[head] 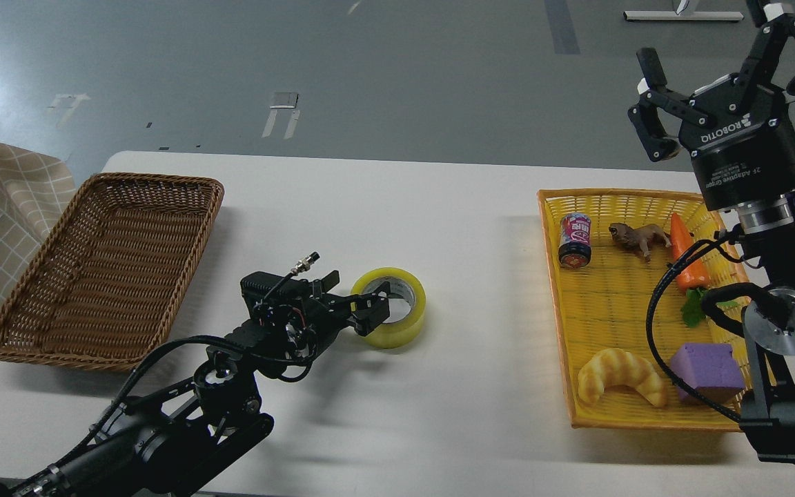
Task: Place and transfer tape with both arms
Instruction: 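Grasp the tape roll's rim with the left gripper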
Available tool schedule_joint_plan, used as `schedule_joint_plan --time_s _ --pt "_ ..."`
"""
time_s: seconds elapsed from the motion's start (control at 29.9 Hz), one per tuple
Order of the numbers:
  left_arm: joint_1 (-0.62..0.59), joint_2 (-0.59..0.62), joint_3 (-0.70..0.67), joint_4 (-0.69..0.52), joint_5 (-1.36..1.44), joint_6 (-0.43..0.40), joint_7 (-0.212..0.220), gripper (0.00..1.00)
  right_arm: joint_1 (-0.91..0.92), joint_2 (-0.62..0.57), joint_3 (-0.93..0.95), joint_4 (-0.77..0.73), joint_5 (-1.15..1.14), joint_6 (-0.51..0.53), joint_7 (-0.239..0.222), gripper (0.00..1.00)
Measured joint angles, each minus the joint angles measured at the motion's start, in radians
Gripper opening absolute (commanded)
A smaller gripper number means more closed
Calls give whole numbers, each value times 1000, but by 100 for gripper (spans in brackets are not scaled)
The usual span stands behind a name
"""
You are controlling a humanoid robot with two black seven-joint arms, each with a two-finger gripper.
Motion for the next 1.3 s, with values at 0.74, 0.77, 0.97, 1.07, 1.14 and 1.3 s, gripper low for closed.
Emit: schedule_joint_plan --time_s 0.74,0.77,0.97,1.07,1.14,1.3 --pt "-42 -15 0 92 0 2 -101 28 -35 -1 1 4 0 0 -35 100" --pt "-42 -13 0 92 0 3 -102 27 -36 -1 1 4 -1 0 -35 100" --pt "-42 -8 0 93 0 3 -103 25 -38 -1 1 4 -1 0 -35 100" --pt "-41 -9 0 93 0 3 -103 19 -41 5 1 4 -1 0 -34 100" --pt "-41 -9 0 93 0 2 -104 14 -44 9 1 4 -2 0 -34 100" --pt "-47 -4 0 94 0 6 -104 9 -49 10 2 0 -9 -1 -34 100"
